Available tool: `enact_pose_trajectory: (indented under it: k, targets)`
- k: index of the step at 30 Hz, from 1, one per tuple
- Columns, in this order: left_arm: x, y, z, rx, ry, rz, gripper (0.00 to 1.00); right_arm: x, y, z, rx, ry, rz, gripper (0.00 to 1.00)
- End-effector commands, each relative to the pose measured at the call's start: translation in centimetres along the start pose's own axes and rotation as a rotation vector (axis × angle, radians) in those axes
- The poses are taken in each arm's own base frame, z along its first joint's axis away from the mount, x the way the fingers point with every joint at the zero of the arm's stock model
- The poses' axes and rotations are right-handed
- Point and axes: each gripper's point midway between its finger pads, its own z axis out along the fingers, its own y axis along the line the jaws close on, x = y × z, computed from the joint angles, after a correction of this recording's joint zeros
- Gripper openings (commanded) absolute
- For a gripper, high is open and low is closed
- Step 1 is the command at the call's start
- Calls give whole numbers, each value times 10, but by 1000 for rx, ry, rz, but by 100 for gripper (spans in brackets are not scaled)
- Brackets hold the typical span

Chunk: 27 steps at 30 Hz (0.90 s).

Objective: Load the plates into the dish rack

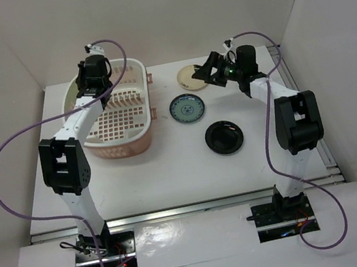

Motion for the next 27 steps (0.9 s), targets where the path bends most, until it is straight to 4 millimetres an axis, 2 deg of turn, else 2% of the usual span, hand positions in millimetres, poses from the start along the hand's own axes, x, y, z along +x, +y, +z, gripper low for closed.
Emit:
enact_pose_trajectory:
  k: [1, 4, 6, 9, 10, 12, 15, 20, 27]
  targets:
    - [-51, 36, -14, -70, -171, -91, 0, 1, 3, 5, -23, 18, -21, 100]
    - [-54, 36, -14, -64, -181, -84, 0, 3, -1, 9, -32, 22, -14, 100]
    - [-49, 28, -9, -51, -174, -70, 0, 5, -4, 11, -28, 28, -8, 100]
    - [-46, 24, -7, -44, -179, -58, 0, 4, -3, 12, -35, 33, -8, 100]
    - [-40, 17, -4, -30, -172, -44, 0, 3, -4, 14, -35, 33, -8, 100]
    - [-43, 16, -4, -24, -182, -50, 0, 1, -1, 14, -46, 34, -14, 100]
    - [-37, 18, 1, -45, -175, -31, 0, 2, -6, 18, -40, 42, -5, 100]
    - [-11, 3, 3, -7, -144, 5, 0, -1, -2, 18, -52, 41, -12, 100]
    - [-4, 2, 3, -17, -160, 21, 0, -1, 0, 20, -74, 43, -4, 100]
